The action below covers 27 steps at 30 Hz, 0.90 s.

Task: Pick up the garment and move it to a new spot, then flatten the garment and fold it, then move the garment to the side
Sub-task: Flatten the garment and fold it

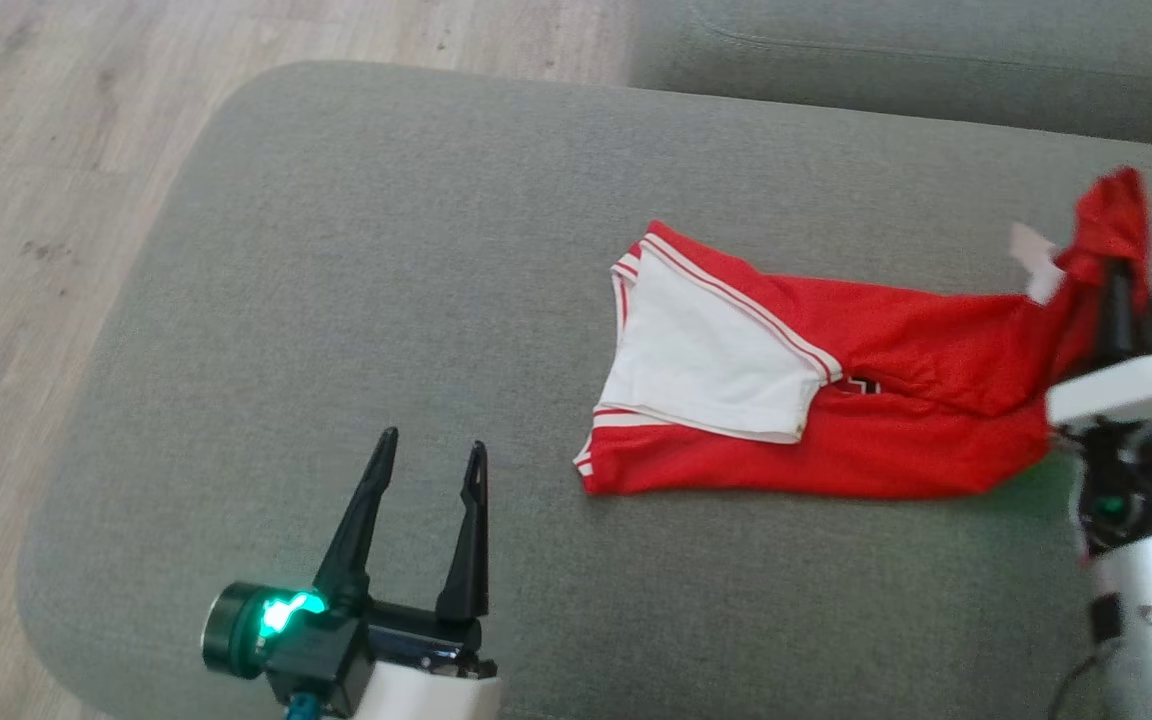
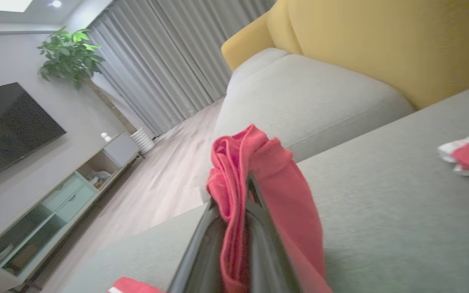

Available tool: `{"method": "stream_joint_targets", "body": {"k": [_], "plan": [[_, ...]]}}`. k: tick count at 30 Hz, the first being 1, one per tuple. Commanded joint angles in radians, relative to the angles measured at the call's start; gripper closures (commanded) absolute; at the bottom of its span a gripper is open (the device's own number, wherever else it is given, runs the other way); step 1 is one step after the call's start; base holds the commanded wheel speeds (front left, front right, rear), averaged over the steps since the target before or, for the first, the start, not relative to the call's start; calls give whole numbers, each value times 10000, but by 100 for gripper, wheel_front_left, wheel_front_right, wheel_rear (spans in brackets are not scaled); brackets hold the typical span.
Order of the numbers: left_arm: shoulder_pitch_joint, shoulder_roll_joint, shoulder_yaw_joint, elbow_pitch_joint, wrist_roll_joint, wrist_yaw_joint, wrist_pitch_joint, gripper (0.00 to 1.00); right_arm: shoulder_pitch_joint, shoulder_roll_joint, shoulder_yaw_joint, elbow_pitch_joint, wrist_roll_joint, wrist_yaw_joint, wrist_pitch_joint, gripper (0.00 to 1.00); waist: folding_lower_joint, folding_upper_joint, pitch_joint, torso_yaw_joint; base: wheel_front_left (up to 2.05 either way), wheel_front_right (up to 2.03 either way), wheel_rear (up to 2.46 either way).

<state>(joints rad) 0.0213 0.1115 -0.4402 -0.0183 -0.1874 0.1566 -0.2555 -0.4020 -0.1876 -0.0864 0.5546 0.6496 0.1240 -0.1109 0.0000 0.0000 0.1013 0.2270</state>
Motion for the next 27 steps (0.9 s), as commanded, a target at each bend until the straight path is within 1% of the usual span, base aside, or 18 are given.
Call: {"method": "stream_joint_targets", "body": {"k": [1,4,8,11,14,15,19,22,23,25,26,27], "plan": [[-214,-127,494,-281,109,-102,-62,0,-183,283,435,-760,-100,67,171,100,0,0,18,183,0,0,0],[-187,-197,575,-231,171,-242,-62,0,-254,824,764,-1337,-250,67,477,100,0,0,31,411,0,0,0],[-194,-305,568,-107,237,-451,-62,0,-343,1250,1247,-1633,-447,67,714,100,0,0,9,754,0,0,0],[-205,-371,552,-13,288,-579,-62,0,-435,1352,1668,-1524,-538,67,735,100,0,0,-4,1003,0,0,0],[-187,-418,551,79,340,-683,-62,0,-561,1367,2410,-1224,-112,67,585,100,0,0,-24,1231,0,0,0],[-187,-418,551,79,340,-683,-62,0,-561,1367,2410,-1224,-112,67,585,100,0,0,-24,1231,0,0,0],[-182,-468,541,174,391,-816,-62,0,-794,1371,3514,-652,461,67,291,100,0,0,-35,1498,0,0,0],[-212,-516,545,103,305,-930,-62,0,-926,1372,4382,-155,594,67,163,100,0,0,-36,1652,0,0,0],[-218,-529,539,82,287,-969,-62,0,-953,1372,4608,60,647,67,125,77,0,0,-40,1683,0,0,0],[-218,-552,527,65,254,-1028,-63,0,-1014,1372,5011,550,670,67,55,22,0,0,-55,1735,0,0,0],[-216,-561,524,64,241,-1047,-63,0,-1038,1372,5169,774,737,67,8,0,0,0,-60,1750,0,0,0],[-213,-569,525,64,231,-1057,-63,0,-1058,1372,5332,957,839,67,-42,0,0,0,-63,1753,0,0,0]]}}
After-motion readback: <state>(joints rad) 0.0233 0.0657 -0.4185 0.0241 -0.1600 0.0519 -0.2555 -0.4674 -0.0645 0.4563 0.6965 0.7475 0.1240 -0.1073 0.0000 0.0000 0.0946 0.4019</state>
